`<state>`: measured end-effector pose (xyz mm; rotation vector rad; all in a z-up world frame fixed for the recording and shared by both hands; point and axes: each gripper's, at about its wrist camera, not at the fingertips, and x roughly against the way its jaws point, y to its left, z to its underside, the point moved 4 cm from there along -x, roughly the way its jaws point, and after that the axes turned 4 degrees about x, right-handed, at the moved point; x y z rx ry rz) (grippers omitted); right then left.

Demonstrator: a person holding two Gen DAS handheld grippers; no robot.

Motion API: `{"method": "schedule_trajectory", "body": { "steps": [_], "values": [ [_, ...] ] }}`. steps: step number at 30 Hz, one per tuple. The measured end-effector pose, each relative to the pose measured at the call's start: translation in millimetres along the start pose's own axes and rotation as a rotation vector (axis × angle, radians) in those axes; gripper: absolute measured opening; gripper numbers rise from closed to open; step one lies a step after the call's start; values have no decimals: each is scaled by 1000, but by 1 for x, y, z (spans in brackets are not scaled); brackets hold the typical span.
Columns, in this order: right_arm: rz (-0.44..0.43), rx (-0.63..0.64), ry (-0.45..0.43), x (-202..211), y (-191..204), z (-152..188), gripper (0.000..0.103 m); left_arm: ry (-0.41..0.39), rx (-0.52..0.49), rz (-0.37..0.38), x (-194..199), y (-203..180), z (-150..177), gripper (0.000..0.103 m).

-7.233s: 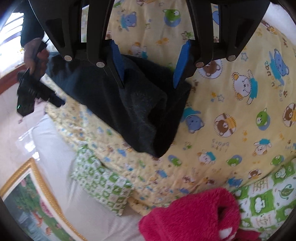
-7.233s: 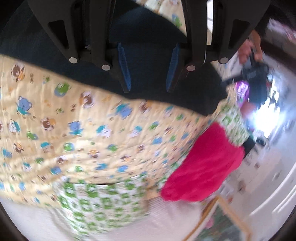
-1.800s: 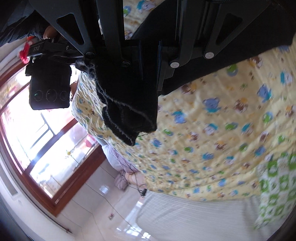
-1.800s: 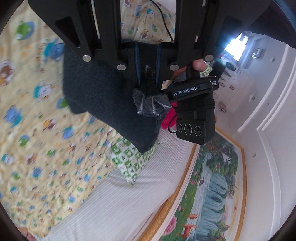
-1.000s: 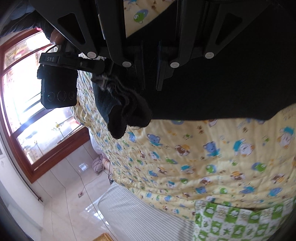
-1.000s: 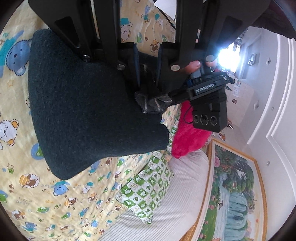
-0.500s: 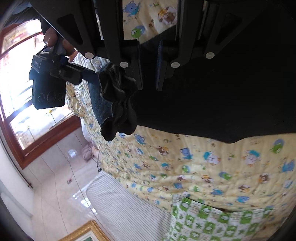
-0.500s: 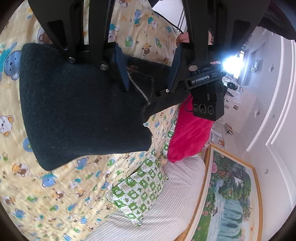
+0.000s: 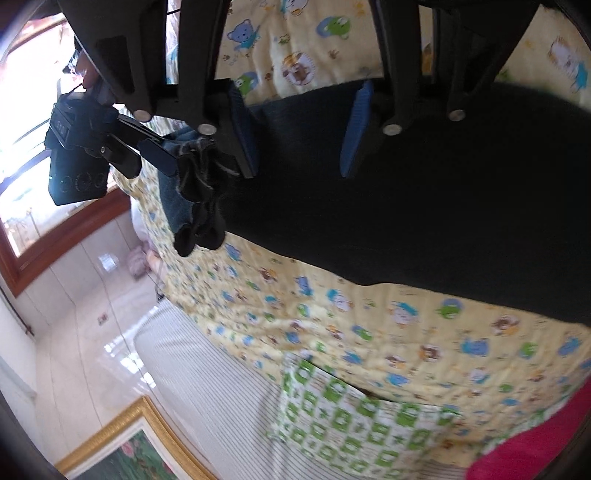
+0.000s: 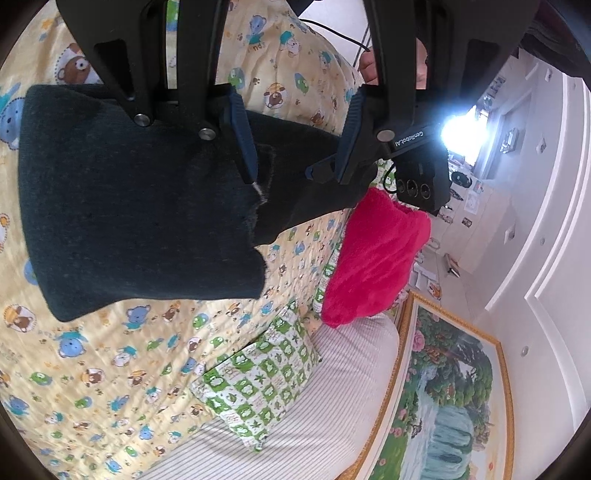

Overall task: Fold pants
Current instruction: 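Lower the folded pants onto the quilt and open both grippers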

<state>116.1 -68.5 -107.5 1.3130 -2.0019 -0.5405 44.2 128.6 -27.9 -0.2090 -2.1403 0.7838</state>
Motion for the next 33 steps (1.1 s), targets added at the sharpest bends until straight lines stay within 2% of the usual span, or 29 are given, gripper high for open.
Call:
{"method": "schedule_trajectory", "body": {
  "steps": [4, 12, 15, 20, 22, 26, 33],
  "values": [
    [5, 43, 26, -12, 11, -1, 53, -45, 64, -43, 18, 14, 5, 59],
    [-21, 82, 67, -37, 27, -4, 54, -94, 152, -88, 47, 41, 14, 59],
    [-27, 98, 95, -47, 33, -3, 54, -119, 197, -116, 57, 50, 15, 64],
    [-23, 128, 124, -58, 41, -3, 54, -163, 261, -165, 76, 63, 21, 64],
    [-20, 140, 133, -62, 44, -3, 54, -183, 277, -192, 84, 67, 25, 67],
    [-11, 164, 161, -73, 49, -4, 59, -214, 321, -218, 97, 79, 31, 70],
    [-17, 232, 230, -103, 64, -8, 60, -246, 416, -241, 116, 111, 36, 71]
  ]
}}
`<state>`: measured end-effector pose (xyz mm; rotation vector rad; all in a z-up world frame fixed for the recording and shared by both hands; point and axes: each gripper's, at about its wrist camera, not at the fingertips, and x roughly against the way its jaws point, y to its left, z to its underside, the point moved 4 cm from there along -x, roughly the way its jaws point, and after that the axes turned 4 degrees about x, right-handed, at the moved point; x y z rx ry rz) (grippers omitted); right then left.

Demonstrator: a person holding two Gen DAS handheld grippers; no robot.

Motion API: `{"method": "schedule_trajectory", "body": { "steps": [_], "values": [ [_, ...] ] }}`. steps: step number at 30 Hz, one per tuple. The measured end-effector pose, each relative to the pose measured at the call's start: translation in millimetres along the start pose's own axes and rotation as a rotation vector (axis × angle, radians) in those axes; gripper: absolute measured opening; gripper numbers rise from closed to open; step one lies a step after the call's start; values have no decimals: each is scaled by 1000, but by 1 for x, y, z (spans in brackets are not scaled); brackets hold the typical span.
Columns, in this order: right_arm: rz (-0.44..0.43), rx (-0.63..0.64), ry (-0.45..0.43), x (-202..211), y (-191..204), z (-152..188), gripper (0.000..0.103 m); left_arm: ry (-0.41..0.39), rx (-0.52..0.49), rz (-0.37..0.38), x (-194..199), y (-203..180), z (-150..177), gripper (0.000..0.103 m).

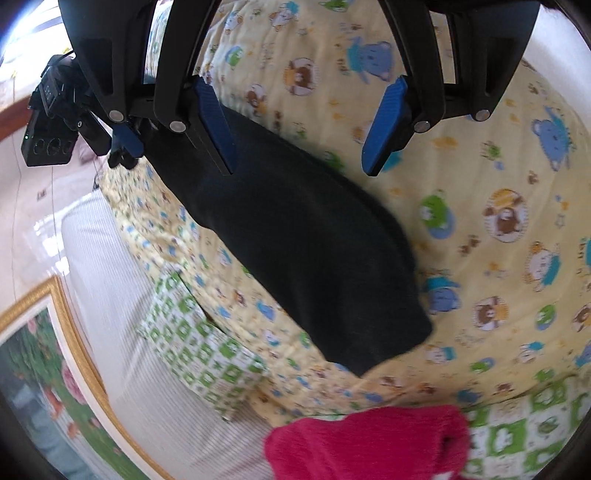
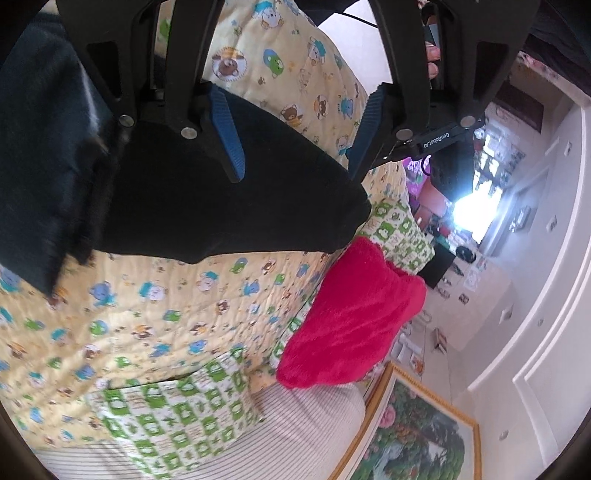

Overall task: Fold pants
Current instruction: 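Lower the folded pants onto the quilt and open both grippers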

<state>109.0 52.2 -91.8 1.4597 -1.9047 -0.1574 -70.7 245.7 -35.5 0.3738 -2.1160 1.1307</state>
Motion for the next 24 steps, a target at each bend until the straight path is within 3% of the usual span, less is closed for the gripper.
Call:
{"method": "schedule_trajectory", "body": {
  "steps": [12, 24],
  "values": [
    [-6, 118, 114, -55, 24, -34, 60, -34, 121, -13, -3, 32, -22, 71],
    [-23, 166, 208, -106, 34, -56, 60, -34, 202, 28, -17, 56, -38, 71]
  ]
}}
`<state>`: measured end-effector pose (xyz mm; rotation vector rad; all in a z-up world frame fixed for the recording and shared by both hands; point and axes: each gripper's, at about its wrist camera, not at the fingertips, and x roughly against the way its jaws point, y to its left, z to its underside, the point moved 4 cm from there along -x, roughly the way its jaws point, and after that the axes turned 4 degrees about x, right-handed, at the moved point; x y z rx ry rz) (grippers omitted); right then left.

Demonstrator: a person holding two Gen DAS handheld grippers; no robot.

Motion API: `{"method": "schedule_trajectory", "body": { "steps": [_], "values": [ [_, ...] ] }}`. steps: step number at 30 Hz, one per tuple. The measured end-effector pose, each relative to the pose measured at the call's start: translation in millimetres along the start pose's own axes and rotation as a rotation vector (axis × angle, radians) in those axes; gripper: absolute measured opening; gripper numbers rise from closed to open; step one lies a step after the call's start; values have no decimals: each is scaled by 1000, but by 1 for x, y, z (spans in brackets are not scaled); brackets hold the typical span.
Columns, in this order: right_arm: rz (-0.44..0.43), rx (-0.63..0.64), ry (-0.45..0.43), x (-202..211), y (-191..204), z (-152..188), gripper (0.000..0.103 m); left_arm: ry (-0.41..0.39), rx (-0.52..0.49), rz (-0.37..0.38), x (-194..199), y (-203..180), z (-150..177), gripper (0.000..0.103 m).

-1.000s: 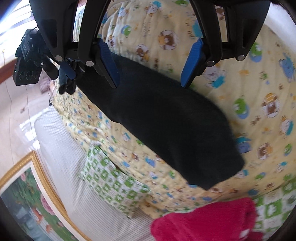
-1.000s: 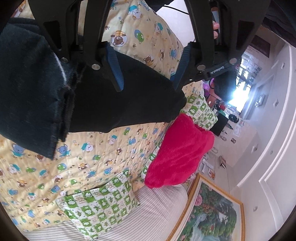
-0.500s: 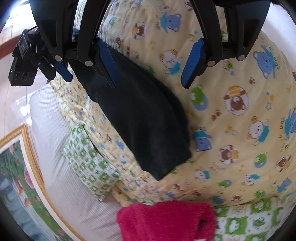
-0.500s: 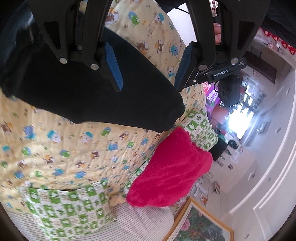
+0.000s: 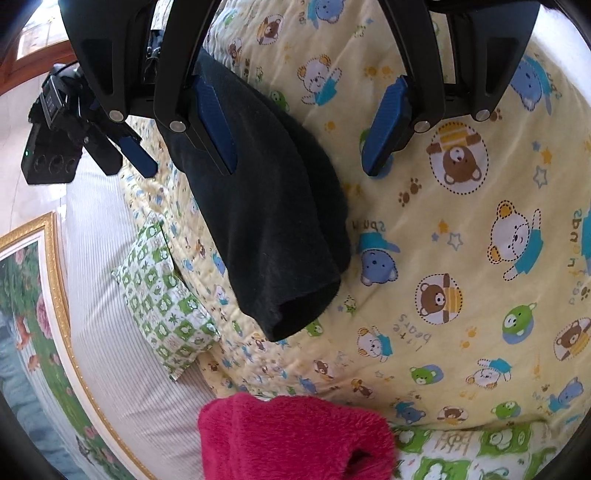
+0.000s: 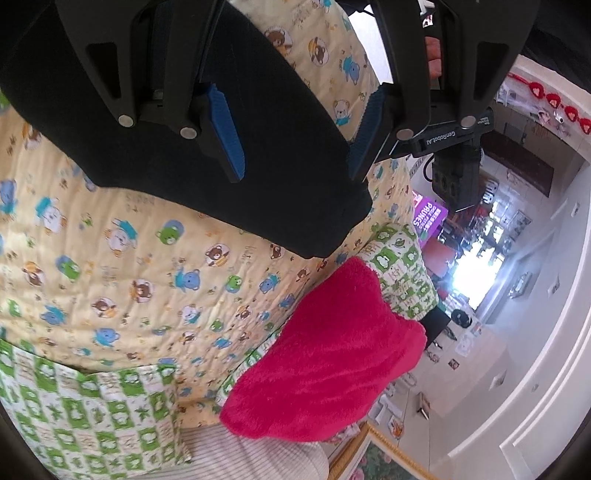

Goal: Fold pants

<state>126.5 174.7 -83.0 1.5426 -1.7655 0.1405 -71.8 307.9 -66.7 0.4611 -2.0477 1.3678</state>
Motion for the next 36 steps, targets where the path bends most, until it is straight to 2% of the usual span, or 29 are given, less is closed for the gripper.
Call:
{"method": "schedule_trajectory", "body": {
  "steps": [9, 12, 17, 21, 23, 26, 27, 29, 30, 32, 36],
  "values": [
    [-36, 92, 122, -57, 5, -39, 60, -7, 18, 16, -10, 5, -9, 71],
    [3, 141, 162, -78, 6, -50, 60, -16, 32, 17, -13, 6, -13, 71],
    [-18, 165, 204, -106, 5, -67, 60, -31, 24, -7, -19, 3, -15, 71],
    [-26, 182, 228, -123, 6, -72, 60, -46, -29, -43, -23, -2, -14, 69],
    [-51, 191, 251, -132, 7, -71, 60, -54, -34, -42, -25, -2, -15, 69],
    [-36, 204, 301, -147, 4, -64, 60, -67, -24, -33, -29, 0, -18, 68],
    [-38, 197, 303, -150, 2, -62, 59, -69, -27, -38, -30, 0, -19, 64],
    [-66, 159, 303, -154, -3, -59, 46, -75, -42, -66, -33, 0, -21, 50],
    [-68, 150, 300, -154, -5, -59, 43, -77, -46, -79, -34, 1, -21, 39],
    [-69, 144, 292, -151, -7, -59, 30, -77, -42, -72, -35, 2, -22, 36],
    [-74, 155, 255, -134, -2, -61, 26, -76, -47, -56, -32, -1, -20, 31]
  ]
}}
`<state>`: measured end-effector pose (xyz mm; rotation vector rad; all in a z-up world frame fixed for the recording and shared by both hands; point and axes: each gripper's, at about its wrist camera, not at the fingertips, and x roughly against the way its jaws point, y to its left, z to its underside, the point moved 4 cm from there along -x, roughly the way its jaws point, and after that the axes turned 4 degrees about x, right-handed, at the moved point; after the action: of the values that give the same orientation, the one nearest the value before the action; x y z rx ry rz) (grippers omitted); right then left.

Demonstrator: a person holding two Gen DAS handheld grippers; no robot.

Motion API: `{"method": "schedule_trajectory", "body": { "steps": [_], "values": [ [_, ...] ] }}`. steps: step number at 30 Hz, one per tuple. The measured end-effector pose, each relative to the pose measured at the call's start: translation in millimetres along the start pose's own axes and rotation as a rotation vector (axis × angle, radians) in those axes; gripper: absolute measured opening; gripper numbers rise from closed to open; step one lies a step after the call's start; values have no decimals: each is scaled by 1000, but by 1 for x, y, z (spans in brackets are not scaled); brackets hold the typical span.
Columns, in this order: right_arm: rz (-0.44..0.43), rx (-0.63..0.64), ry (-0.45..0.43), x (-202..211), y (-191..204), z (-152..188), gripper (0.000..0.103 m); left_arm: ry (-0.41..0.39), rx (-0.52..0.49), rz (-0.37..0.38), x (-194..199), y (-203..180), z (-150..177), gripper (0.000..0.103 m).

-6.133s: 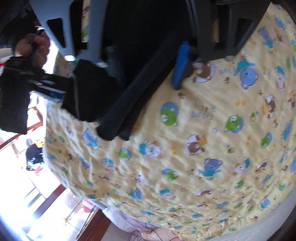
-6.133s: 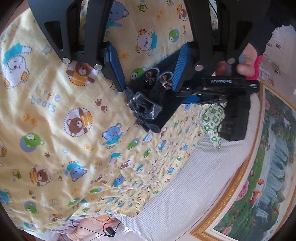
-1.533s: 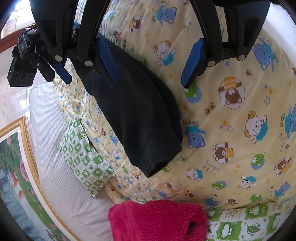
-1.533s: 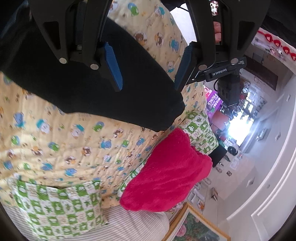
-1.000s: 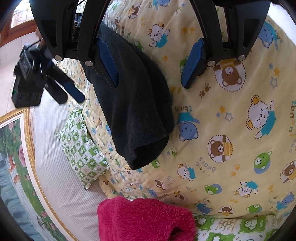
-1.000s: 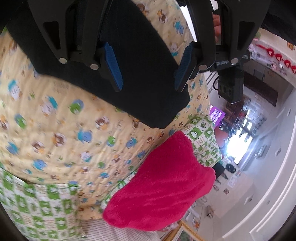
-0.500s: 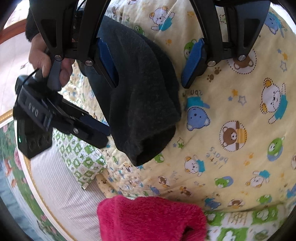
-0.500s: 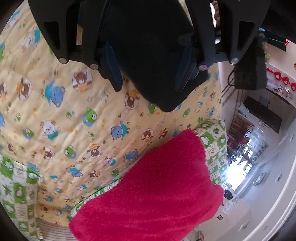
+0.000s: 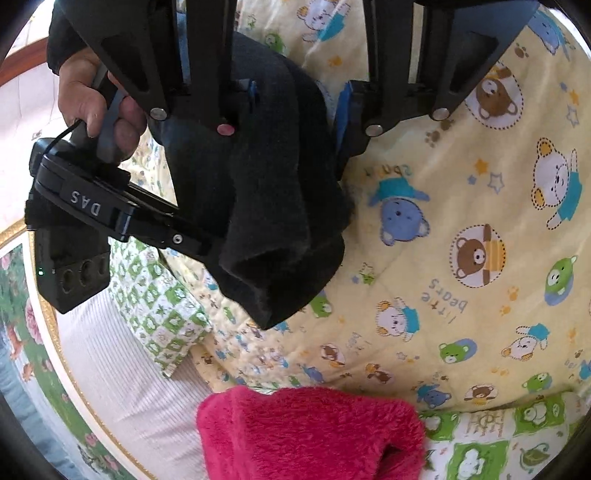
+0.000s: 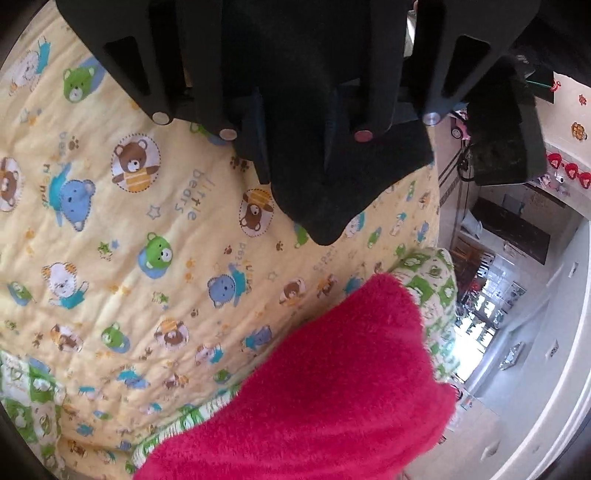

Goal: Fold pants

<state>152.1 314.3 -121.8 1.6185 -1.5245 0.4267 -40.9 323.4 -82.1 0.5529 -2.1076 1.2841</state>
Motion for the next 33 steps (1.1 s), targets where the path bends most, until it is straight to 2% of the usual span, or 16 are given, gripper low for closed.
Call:
{"method": "schedule_trajectory", "body": {
  "steps": [9, 17, 24, 33],
  "values": [
    [8, 10, -131, 55, 22, 4, 25, -30, -53, 79, 24, -35, 0, 29],
    [15, -52, -276, 114, 28, 28, 24, -37, -127, 139, 31, -72, 10, 29],
    [37, -81, -371, 148, 30, 55, 24, -25, -193, 161, 38, -94, 32, 29],
    [15, -172, -491, 189, 14, 91, 24, 1, -290, 186, 39, -136, 62, 29]
  ]
}}
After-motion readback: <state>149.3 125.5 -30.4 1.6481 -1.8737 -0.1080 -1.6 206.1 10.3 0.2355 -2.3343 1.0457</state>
